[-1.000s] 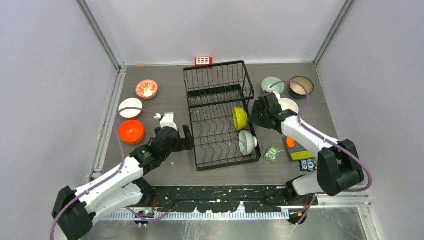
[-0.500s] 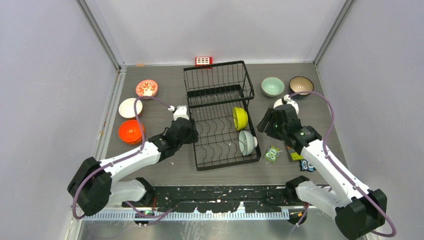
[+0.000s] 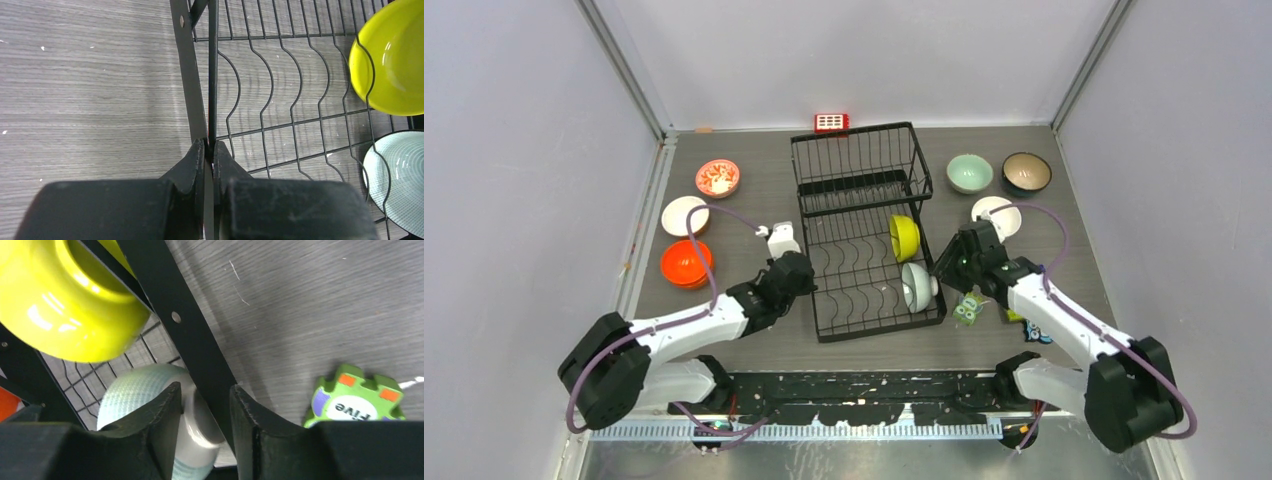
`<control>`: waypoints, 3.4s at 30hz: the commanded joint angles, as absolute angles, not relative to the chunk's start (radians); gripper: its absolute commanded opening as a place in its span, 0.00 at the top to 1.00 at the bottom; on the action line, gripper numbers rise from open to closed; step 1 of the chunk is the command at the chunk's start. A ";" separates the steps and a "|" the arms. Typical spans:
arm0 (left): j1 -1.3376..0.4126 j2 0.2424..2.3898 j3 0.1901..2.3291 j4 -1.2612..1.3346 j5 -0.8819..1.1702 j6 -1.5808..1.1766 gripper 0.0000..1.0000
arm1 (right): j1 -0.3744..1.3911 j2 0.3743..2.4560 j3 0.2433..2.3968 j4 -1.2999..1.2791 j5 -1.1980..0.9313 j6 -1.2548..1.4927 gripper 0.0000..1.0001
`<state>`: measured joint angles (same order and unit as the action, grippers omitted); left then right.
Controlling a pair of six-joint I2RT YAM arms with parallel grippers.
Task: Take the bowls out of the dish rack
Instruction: Adjust the dish rack at the center of the board, then pick up the bowl from the dish rack.
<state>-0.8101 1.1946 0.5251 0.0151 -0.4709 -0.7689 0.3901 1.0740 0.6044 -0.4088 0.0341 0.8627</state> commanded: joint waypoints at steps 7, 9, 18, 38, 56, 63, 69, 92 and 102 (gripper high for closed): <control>-0.952 1.106 0.425 0.058 -0.597 -0.995 1.00 | 0.400 1.376 0.761 -0.267 -0.074 0.779 0.73; -0.968 1.095 0.413 0.067 -0.619 -1.023 1.00 | 0.400 1.430 0.801 -0.258 -0.088 0.765 0.75; -0.991 1.167 0.441 0.155 -0.652 -1.075 1.00 | 0.407 1.655 1.063 -0.297 -0.102 0.646 0.78; -0.997 1.388 0.548 0.254 -0.699 -1.142 0.82 | 0.394 1.827 1.497 -0.583 0.188 0.517 0.32; -0.997 1.197 0.577 0.079 -0.634 -1.030 0.33 | 0.413 1.480 1.419 -0.654 0.313 0.492 0.29; -1.003 1.089 0.632 0.022 -0.444 -0.953 0.23 | 0.499 1.229 1.200 -0.583 0.273 0.462 0.32; -1.086 1.169 0.670 0.246 -0.376 -0.907 0.24 | 0.548 1.057 0.994 -0.525 0.409 0.497 0.34; -1.113 1.859 1.039 0.671 -0.597 -0.954 0.21 | 0.551 0.463 0.696 -0.614 0.532 0.710 0.33; -1.101 1.957 1.119 0.759 -0.611 -0.924 0.31 | 0.550 0.373 0.638 -0.634 0.508 0.724 0.33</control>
